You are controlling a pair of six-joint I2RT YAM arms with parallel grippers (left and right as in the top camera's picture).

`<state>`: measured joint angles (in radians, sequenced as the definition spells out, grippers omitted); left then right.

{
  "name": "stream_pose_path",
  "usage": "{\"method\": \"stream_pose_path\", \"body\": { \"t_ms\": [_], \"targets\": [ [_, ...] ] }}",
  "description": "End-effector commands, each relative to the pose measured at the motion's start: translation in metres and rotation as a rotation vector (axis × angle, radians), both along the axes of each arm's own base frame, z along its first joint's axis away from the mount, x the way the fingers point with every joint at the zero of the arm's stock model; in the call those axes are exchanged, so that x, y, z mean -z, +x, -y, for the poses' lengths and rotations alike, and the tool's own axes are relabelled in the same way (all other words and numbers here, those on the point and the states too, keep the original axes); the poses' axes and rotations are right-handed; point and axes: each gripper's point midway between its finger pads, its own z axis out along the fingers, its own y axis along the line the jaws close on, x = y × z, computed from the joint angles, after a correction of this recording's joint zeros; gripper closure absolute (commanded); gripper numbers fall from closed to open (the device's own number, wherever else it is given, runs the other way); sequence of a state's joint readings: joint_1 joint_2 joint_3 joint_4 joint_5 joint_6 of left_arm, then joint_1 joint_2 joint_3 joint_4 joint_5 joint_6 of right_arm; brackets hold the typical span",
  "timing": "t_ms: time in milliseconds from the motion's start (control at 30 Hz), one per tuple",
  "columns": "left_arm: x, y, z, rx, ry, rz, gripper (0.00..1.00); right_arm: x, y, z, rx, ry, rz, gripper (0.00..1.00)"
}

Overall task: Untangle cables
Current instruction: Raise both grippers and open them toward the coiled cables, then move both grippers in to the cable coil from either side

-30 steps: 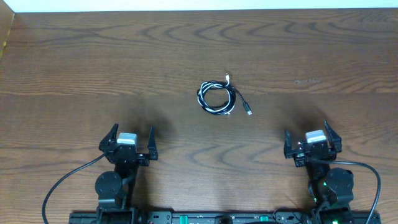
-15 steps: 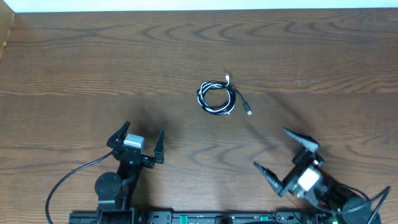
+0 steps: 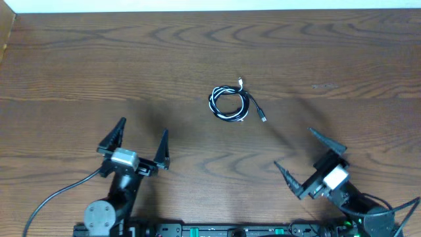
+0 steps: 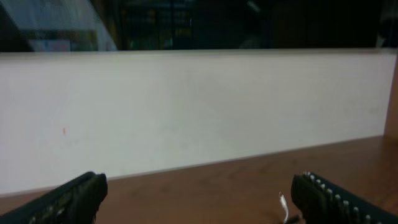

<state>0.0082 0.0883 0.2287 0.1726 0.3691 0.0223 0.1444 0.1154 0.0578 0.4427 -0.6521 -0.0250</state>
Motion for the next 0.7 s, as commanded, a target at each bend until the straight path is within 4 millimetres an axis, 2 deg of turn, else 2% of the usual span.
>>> {"method": "stream_pose_path", "body": {
  "t_ms": [0,100,233,400,467,567,633,667],
  "targets": [
    [-0.043,-0.005,0.003,0.002,0.07,-0.009,0.01,-0.033,0.01,0.021,0.167,-0.01,-0.006,0.01],
    [-0.05,0.006,0.009,0.044,0.08,-0.162,0.01,-0.045,0.008,0.021,0.172,-0.051,-0.087,0.01],
    [-0.045,0.023,0.031,0.199,0.094,-0.417,0.01,-0.063,0.01,0.021,0.17,-0.076,-0.194,0.01],
    [-0.029,0.046,0.039,0.266,0.054,-0.736,0.01,-0.06,0.028,0.015,0.141,-0.147,-0.409,0.01],
    [-0.03,0.047,0.055,0.39,0.014,-0.805,0.01,-0.059,0.023,-0.004,0.009,-0.213,-0.434,0.01],
    [-0.032,0.042,0.083,0.616,-0.064,-0.852,0.01,-0.063,-0.004,-0.038,-0.323,-0.203,-0.493,0.01],
    [-0.026,0.047,0.084,0.637,-0.05,-0.857,0.01,-0.06,-0.017,-0.049,-0.481,-0.198,-0.527,0.01],
    [-0.021,0.051,0.082,0.617,-0.048,-0.871,0.01,-0.062,-0.013,-0.05,-0.494,-0.198,-0.516,0.01]
  ]
}}
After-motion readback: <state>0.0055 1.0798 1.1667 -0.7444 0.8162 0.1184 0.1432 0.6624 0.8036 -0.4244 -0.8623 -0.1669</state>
